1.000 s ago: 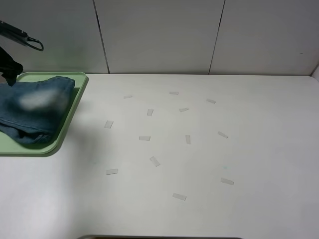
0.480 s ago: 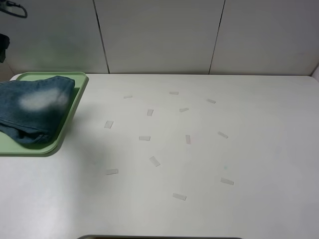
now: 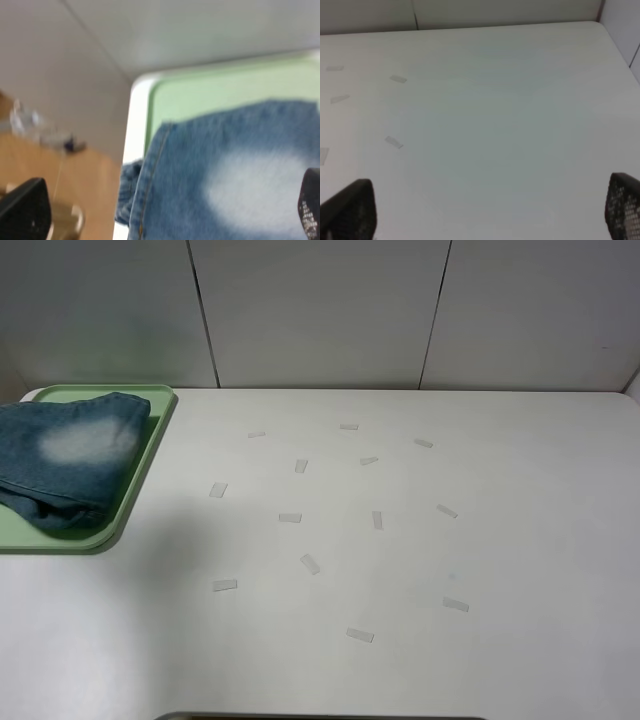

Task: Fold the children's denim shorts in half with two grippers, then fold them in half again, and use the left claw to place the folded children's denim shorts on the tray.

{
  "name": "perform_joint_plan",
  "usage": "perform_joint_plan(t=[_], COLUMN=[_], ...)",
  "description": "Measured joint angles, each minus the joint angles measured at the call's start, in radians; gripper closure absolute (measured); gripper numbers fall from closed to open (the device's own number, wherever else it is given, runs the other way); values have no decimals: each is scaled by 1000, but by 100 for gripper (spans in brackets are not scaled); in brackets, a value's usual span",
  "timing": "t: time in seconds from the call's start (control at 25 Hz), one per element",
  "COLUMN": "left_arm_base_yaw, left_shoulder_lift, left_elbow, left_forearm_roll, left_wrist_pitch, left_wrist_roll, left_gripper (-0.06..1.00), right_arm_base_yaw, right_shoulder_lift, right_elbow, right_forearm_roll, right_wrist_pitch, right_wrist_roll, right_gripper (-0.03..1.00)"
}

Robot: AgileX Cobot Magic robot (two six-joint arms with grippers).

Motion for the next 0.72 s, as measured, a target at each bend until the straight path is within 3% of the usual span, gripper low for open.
perform_joint_plan(t=[0.16,0.44,0.72], left_arm_base_yaw=[0,0,0], left_shoulder_lift=[-219,-540,-853], left_elbow=[145,316,427], left_forearm_roll=[-23,-97,-196], left_wrist_pitch=[-68,-57,207], left_wrist_roll=[0,1,1], left_gripper=[-5,-5,-5], right_arm_base_yaw=[0,0,0], right_shoulder_lift=[0,0,0], right_elbow=[0,0,0], right_forearm_roll=[0,0,0], right_wrist_pitch=[0,0,0], right_wrist_roll=[0,0,0], right_gripper=[27,27,27])
